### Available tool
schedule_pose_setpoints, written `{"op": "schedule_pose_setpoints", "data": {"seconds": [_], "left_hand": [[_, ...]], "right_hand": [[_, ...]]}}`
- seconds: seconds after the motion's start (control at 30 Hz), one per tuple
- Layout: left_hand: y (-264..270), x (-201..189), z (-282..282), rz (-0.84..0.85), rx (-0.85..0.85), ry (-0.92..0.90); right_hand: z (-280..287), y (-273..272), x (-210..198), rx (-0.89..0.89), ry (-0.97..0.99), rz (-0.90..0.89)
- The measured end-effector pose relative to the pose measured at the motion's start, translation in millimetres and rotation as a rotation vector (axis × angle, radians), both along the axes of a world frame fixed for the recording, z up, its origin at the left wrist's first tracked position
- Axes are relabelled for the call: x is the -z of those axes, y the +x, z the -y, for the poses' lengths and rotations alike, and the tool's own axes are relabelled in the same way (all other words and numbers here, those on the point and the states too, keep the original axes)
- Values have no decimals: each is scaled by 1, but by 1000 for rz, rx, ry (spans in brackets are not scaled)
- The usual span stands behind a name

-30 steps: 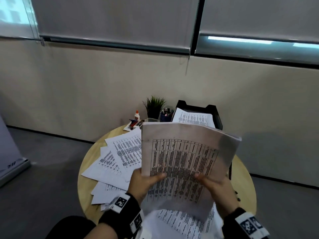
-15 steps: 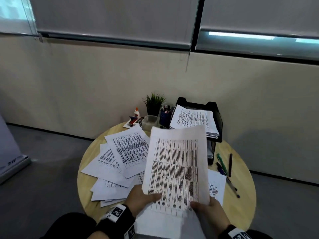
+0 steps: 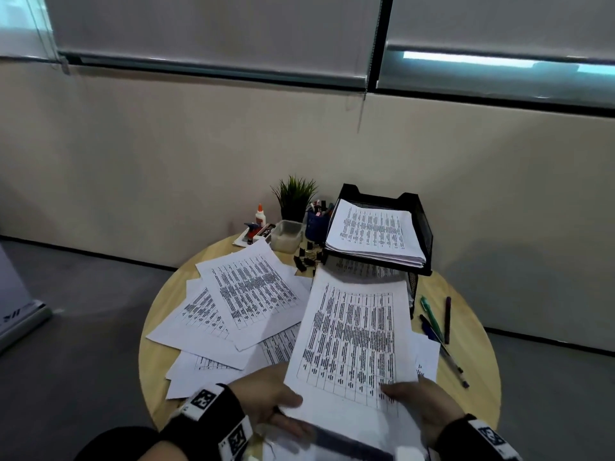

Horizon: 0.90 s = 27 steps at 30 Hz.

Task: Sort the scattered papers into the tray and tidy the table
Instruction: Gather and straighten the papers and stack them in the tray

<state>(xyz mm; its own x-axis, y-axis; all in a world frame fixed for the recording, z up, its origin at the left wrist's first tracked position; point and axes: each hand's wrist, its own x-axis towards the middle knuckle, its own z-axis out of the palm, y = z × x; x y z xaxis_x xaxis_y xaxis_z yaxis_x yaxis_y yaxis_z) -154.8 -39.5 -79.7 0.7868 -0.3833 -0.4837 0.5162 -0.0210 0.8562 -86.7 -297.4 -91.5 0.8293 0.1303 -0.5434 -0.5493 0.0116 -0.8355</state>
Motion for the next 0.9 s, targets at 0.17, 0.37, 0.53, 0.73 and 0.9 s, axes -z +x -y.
{"op": "schedule_pose_setpoints", "data": {"seconds": [0.17, 0.37, 0.53, 0.73, 0.9], "left_hand": [[43, 1, -1, 11, -128, -57], [101, -5, -1, 24, -136, -100], [151, -4, 2, 39, -325, -49], [209, 9, 14, 59, -448, 22], [252, 15, 23, 94, -556, 37]], "right_hand": [[13, 21, -20, -70, 193, 33], [28, 51, -29, -144, 232, -64], [24, 85, -27, 15, 231, -27], [10, 137, -21, 223, 212, 42], [5, 180, -12, 299, 175, 121]]}}
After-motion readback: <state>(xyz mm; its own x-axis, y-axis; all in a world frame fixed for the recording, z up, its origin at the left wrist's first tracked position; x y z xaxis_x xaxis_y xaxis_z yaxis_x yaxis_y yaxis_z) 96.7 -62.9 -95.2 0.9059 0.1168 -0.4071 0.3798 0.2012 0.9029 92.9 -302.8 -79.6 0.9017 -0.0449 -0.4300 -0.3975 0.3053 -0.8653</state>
